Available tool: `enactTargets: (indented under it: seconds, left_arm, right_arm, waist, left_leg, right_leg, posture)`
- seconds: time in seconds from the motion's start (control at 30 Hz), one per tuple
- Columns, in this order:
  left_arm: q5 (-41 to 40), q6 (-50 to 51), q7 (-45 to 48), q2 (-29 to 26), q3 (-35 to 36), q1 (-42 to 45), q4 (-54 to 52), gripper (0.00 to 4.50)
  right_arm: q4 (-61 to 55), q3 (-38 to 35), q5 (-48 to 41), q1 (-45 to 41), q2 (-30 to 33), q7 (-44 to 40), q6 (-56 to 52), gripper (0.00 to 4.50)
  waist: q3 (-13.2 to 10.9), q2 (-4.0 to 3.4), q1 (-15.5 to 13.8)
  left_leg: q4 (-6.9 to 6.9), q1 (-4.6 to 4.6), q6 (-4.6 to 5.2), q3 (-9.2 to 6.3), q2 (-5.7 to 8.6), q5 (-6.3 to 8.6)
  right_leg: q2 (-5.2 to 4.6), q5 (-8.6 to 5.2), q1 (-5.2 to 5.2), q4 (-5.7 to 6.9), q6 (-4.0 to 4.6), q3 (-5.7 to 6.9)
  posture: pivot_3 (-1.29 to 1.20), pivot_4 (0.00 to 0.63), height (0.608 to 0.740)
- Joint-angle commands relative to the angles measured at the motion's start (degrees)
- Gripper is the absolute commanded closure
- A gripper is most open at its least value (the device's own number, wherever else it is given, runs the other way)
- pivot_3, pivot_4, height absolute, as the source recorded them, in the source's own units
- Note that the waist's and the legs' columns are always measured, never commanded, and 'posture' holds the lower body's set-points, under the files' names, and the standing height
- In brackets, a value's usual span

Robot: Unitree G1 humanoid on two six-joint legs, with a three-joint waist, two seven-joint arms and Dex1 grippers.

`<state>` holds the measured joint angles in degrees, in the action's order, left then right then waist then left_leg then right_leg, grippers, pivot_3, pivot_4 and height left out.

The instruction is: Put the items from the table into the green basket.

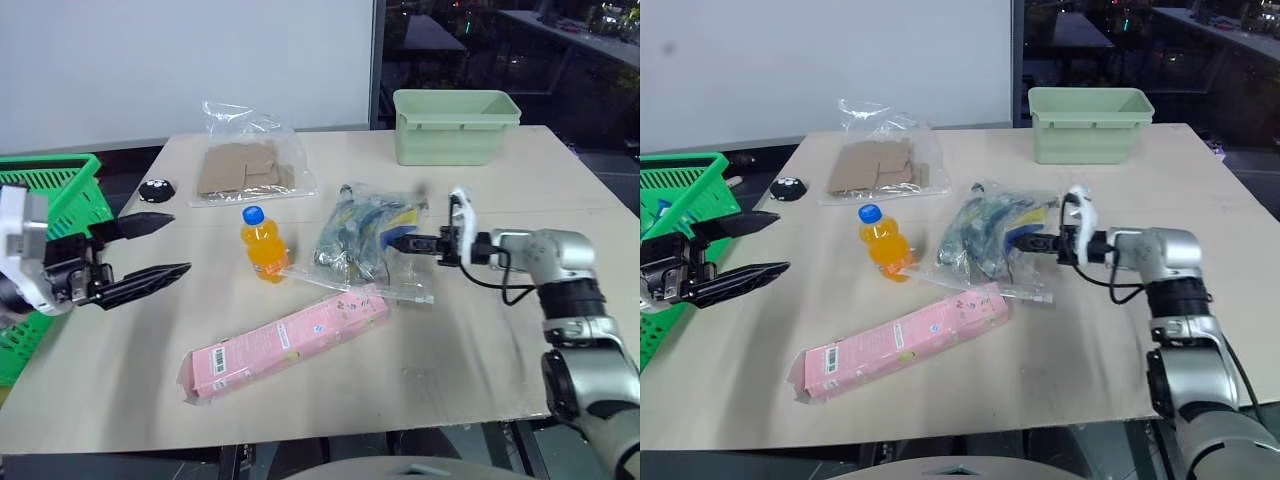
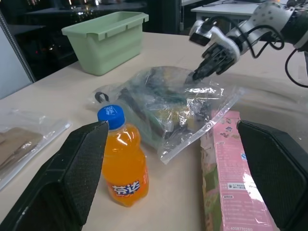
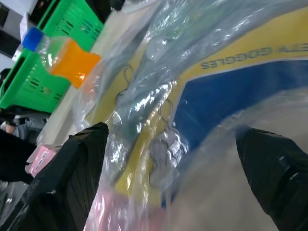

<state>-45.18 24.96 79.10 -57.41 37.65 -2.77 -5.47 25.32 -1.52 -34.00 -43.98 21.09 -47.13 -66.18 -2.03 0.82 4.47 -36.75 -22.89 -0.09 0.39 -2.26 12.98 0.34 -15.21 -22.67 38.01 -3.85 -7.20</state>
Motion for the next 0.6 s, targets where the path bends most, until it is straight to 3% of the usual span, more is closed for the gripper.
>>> enactTargets:
  seconds: [0.03,0.07,0.17,0.3,0.6]
  left_arm:
    - [-0.7,-0.1,0.0,0.0,3.7,-1.3,-2.0,0.00]
    - [-0.7,-0.2,0.0,0.2,4.1,-1.8,-2.2,0.00]
    - [-0.9,-0.4,-0.3,0.8,5.0,-3.0,-3.4,0.00]
    - [-1.2,-0.3,-0.5,1.1,5.5,-3.6,-4.3,0.00]
    - [-0.9,-0.8,-1.0,1.2,3.7,-1.2,-3.9,0.00]
  right_arm:
    - [1.3,-1.3,-1.1,-3.4,-0.4,-1.7,-0.2,0.87]
    - [1.2,-0.7,-0.7,-3.4,-0.4,-2.3,0.5,1.22]
    - [1.7,-0.3,-0.2,-3.3,-0.7,-2.8,1.3,2.82]
    - [1.4,-0.5,0.1,-3.0,-1.0,-2.8,1.9,4.46]
    - [-2.3,-6.5,-2.9,-1.9,-1.3,-1.6,3.3,4.46]
  waist:
    - [0.0,0.00,-0.3]
    - [0.0,0.00,-0.5]
    - [0.0,0.01,-0.9]
    - [0.0,0.01,-1.2]
    - [0.0,-0.01,-1.2]
  left_leg:
    - [0.01,-0.01,0.00,0.00,0.00,0.00]
    - [0.02,-0.01,0.00,0.00,0.00,0.00]
    - [0.07,-0.01,0.00,-0.04,-0.01,0.00]
    - [0.07,-0.01,0.00,-0.05,-0.01,0.00]
    - [0.08,-0.01,0.00,-0.05,-0.01,0.00]
  right_leg:
    - [0.00,0.00,-0.01,0.00,0.00,0.00]
    - [0.00,0.00,-0.03,0.00,0.00,0.00]
    - [0.00,-0.01,-0.03,-0.01,0.01,0.05]
    - [0.00,-0.04,-0.03,0.00,0.05,0.08]
    - [0.01,-0.03,-0.03,-0.01,0.04,0.08]
  posture:
    - [0.11,0.000,0.740]
    - [0.11,0.000,0.740]
    - [0.12,0.000,0.740]
    - [0.12,0.000,0.740]
    - [0.08,0.000,0.740]
